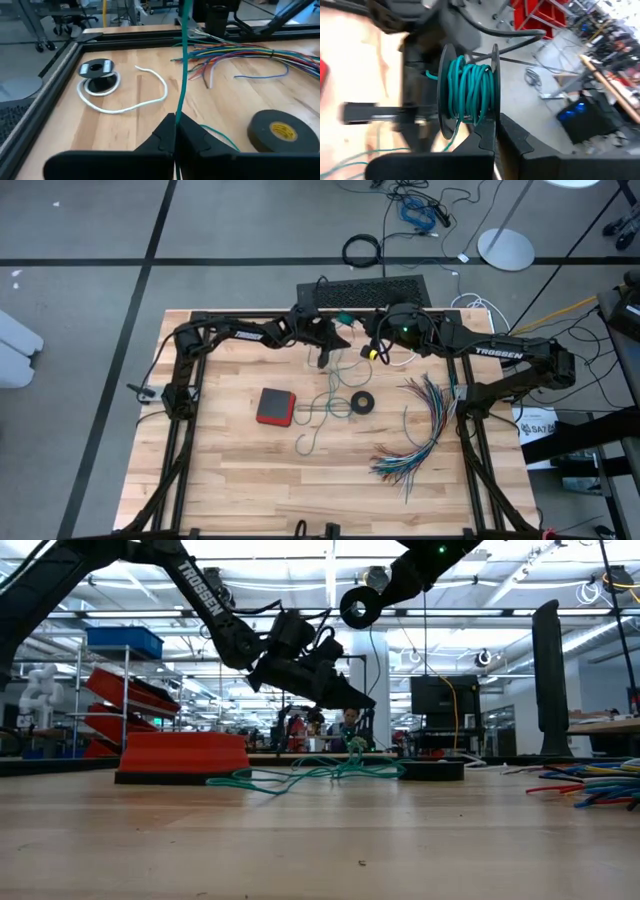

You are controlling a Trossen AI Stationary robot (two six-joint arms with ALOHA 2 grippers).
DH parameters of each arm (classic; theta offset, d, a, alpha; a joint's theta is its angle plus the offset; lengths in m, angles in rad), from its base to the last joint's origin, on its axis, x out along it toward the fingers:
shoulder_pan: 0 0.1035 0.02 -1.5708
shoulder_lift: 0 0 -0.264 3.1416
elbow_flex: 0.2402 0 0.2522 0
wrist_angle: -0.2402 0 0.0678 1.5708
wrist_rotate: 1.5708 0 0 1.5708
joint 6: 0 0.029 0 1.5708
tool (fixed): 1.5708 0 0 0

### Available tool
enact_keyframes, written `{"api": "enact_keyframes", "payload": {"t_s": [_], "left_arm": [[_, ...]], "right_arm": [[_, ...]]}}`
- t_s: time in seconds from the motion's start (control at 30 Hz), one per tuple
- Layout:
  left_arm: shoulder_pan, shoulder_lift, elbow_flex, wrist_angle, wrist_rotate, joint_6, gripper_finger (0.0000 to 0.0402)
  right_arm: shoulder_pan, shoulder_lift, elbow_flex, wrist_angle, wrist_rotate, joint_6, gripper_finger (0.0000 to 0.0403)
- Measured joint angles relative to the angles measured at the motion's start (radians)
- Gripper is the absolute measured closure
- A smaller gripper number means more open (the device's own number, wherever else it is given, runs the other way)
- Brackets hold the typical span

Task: Coiling cords
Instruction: Coil the green wire cable on the spool

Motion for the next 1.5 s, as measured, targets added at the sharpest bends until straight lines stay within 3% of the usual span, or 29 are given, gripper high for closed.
{"api": "enact_keyframes", "payload": {"t_s": [0.13, 0.43, 0.8, 1.07, 1.37, 1.5], "left_arm": [[0.035, 0.0, 0.0, 0.004, 0.007, -0.072, 0.0397], [0.113, 0.0, 0.0, 0.018, 0.149, -0.281, 0.0399], [0.135, -0.085, 0.0, 0.013, 0.209, -0.341, 0.04], [0.135, -0.174, 0.001, -0.018, 0.219, -0.359, 0.04], [0.198, -0.206, 0.002, -0.119, 0.18, -0.309, 0.0401], [0.221, -0.206, 0.002, -0.144, 0.198, -0.312, 0.0401]], "right_arm": [[0.007, 0.0, 0.0, -0.012, -0.045, 0.028, 0.0403], [0.034, 0.0, 0.0, -0.152, -0.048, 0.07, 0.0403], [0.048, 0.0, 0.0, -0.31, -0.031, 0.09, 0.0403], [0.048, 0.046, 0.0, -0.357, 0.14, 0.056, 0.0403], [0.071, 0.055, -0.001, -0.295, 0.156, 0.028, 0.0403], [0.085, 0.054, -0.001, -0.296, 0.259, 0.012, 0.0403]]}}
